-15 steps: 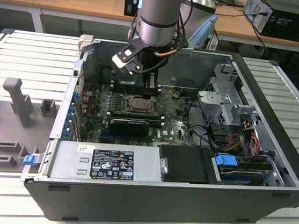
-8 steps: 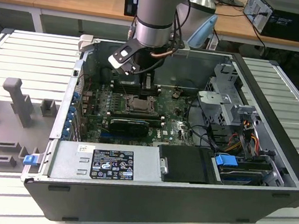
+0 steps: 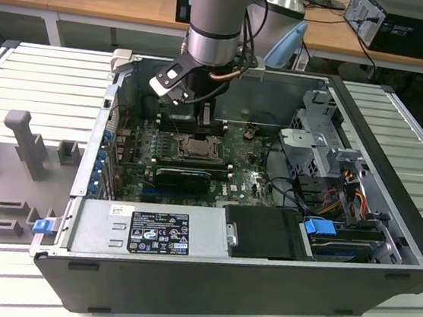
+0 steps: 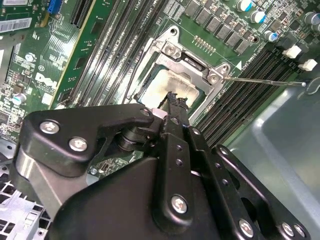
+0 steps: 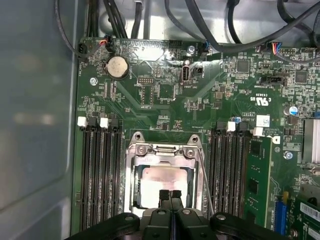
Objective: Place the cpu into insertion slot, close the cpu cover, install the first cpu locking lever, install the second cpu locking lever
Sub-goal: 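Install the first cpu locking lever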
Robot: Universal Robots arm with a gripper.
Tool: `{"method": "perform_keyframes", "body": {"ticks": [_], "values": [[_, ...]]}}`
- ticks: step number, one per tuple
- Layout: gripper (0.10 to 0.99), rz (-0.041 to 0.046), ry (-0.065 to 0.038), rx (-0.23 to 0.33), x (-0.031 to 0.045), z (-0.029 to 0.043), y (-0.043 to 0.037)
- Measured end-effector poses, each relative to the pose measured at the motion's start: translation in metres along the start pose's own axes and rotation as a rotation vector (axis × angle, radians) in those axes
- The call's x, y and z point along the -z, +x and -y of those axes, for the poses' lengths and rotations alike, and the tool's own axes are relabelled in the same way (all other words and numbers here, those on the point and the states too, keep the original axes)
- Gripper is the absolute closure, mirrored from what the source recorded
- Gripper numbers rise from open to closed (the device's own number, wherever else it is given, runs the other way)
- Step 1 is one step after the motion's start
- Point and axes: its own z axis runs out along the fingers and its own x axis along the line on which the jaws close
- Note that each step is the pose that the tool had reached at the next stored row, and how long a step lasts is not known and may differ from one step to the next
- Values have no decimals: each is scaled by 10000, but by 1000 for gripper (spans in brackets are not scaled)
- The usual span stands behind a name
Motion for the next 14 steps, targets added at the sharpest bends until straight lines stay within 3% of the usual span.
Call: {"method": "perform_keyframes", "body": {"ticks": [7, 14], "values": [[980, 0, 0, -1, 100, -2, 1], [980, 0, 0, 0, 120, -1, 1]]}}
